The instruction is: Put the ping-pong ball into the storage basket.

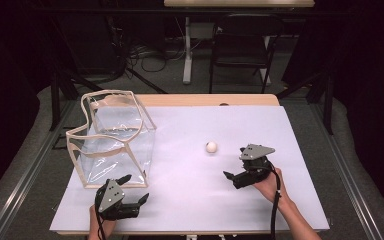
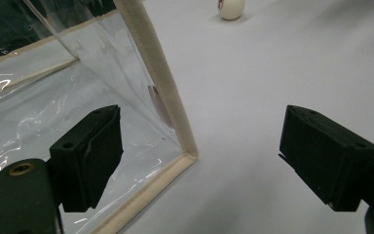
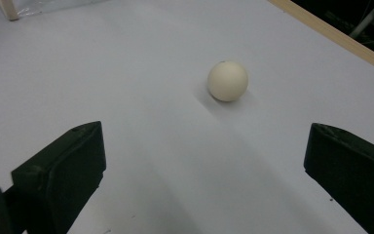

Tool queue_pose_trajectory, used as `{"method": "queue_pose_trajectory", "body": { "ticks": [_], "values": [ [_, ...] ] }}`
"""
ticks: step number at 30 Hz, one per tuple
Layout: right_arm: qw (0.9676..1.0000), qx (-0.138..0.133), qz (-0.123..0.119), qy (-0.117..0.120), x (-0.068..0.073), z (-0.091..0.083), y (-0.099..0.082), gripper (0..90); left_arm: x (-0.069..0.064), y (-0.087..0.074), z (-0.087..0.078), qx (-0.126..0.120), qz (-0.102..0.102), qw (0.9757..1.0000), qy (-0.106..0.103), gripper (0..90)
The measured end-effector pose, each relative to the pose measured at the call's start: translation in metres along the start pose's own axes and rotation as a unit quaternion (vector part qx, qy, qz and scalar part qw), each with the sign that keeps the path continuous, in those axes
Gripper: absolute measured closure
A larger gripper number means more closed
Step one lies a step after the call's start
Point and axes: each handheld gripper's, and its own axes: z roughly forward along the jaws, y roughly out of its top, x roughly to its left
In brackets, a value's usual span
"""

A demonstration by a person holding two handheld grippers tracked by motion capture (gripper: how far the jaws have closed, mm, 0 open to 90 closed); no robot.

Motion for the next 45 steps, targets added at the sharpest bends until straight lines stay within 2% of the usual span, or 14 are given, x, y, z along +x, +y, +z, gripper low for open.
{"method": "queue_pose_trajectory", "body": {
  "ticks": [45],
  "values": [
    [0.9994,0.031,0.004,0.017,-0.023,0.047,0.027,1.9,0.000,0.000,0.001,0.002,0.002,1.0000,0.000,16.2]
  ]
}}
